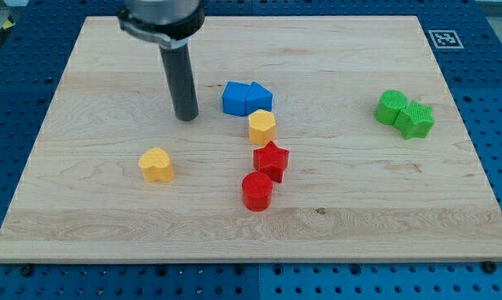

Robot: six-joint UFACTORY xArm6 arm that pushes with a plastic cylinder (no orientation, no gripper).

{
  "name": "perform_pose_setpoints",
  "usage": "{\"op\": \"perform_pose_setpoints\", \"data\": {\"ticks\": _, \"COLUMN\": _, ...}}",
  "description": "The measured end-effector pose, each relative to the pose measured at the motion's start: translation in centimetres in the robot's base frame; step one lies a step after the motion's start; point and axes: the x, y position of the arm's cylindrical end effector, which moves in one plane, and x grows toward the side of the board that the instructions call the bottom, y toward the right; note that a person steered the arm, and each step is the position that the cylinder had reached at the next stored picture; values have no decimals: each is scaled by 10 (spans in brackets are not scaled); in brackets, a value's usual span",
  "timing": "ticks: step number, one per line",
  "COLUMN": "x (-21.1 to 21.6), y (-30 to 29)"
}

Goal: Move the blue cube above blue triangle

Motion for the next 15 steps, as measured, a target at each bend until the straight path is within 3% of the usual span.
{"op": "perform_pose_setpoints", "data": {"ticks": 1, "x": 1, "y": 0}}
{"op": "perform_pose_setpoints", "data": {"ticks": 3, "x": 6, "y": 76}}
{"op": "perform_pose_setpoints", "data": {"ticks": 10, "x": -74, "y": 76}}
{"op": "perform_pose_setpoints", "data": {"ticks": 11, "x": -71, "y": 55}}
{"op": "perform_pose_setpoints", "data": {"ticks": 12, "x": -69, "y": -7}}
{"op": "perform_pose_setpoints", "data": {"ticks": 13, "x": -94, "y": -27}}
{"op": "perform_pose_setpoints", "data": {"ticks": 15, "x": -99, "y": -4}}
